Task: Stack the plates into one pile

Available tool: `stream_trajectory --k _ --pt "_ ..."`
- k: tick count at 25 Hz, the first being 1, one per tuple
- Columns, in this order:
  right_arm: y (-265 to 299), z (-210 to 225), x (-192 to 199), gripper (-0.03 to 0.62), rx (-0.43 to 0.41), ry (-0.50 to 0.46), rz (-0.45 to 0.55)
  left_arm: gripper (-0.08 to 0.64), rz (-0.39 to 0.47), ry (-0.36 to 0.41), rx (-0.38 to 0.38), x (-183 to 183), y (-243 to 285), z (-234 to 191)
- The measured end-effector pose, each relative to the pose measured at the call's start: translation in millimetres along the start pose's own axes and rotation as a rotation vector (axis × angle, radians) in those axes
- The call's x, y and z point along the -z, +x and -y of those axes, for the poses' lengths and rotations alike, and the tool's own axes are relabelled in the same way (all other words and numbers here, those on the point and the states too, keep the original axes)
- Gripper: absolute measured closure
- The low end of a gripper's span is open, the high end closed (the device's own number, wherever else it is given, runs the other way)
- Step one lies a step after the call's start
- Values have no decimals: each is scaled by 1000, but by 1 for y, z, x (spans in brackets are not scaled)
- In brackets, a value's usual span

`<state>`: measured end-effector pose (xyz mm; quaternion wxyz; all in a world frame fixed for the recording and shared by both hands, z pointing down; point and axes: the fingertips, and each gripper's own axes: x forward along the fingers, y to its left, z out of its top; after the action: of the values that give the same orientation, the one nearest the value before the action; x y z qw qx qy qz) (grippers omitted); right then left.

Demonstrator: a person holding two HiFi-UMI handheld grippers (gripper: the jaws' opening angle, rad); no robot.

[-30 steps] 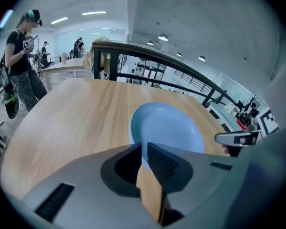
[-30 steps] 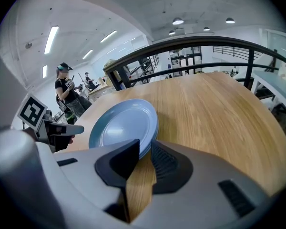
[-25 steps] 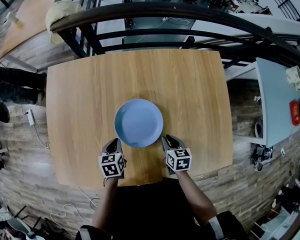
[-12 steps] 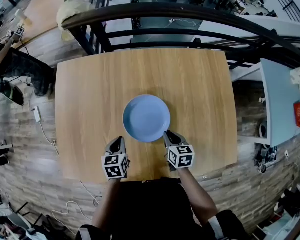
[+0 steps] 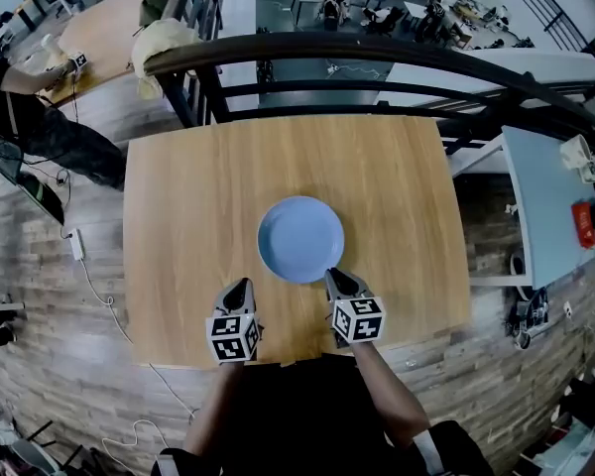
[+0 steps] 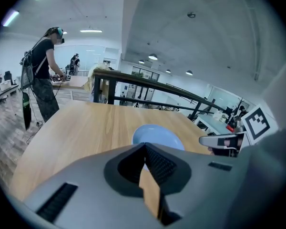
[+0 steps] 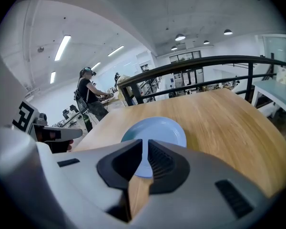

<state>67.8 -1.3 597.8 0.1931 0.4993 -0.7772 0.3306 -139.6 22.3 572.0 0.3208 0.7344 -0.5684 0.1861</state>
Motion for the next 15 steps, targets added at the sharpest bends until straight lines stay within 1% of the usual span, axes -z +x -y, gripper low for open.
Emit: stream_trajectory --k 5,11,13,15 --pt "-16 -23 -12 541 13 -22 58 537 58 17 40 -19 -19 5" --pt "-42 -49 -41 545 22 -47 159 537 151 30 80 -49 -49 11" --pt "-51 -60 -50 545 23 -71 190 537 193 49 80 -59 -62 11" --pt "-62 -71 -59 545 17 -88 225 537 257 80 77 -71 -78 14"
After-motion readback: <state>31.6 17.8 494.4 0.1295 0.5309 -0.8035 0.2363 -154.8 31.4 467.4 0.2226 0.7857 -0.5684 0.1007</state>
